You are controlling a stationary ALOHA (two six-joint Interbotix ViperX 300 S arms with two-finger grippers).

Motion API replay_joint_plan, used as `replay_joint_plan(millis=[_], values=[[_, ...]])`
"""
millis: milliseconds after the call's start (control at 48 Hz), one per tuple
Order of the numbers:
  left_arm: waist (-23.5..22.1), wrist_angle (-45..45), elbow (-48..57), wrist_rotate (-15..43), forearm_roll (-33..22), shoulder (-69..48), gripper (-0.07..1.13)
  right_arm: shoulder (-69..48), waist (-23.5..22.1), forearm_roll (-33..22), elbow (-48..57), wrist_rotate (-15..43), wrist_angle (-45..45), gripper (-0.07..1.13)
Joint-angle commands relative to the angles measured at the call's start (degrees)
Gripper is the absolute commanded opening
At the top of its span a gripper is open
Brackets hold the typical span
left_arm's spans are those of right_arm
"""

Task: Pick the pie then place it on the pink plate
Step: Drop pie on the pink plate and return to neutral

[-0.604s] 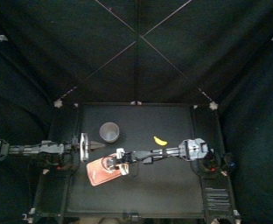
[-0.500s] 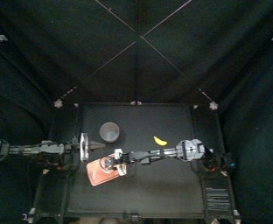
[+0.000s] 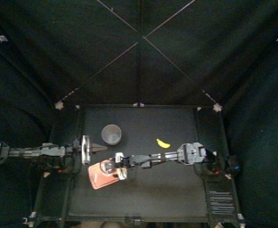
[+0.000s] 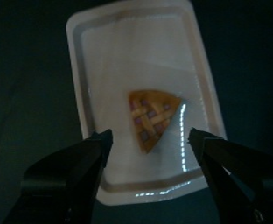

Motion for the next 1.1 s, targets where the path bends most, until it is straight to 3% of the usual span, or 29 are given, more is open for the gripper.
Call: replay_joint_plan(millis=[21, 229, 562, 1104], values=[[0.1, -0.4, -0.7, 0.0, -0.2, 0.2, 0.01, -7.3, -0.2, 2.1, 4.4, 0.2, -3.3, 1.01], [0.1, -0.4, -0.5, 0.0, -0.1, 0.1, 0.01, -17.9, -0.4, 7.8, 21.0, 0.1, -14.1, 1.01], [0.1, -0.5, 0.1, 0.0, -0.2, 0.1, 0.01, -35.4, -0.5, 10.0, 43.9, -0.1, -32.8, 1.01], [-0.4, -0.3, 2.0, -0.2, 0.0, 0.1, 0.01, -53.0, -2.5, 11.1, 57.6, 0.0, -43.5, 1.01]])
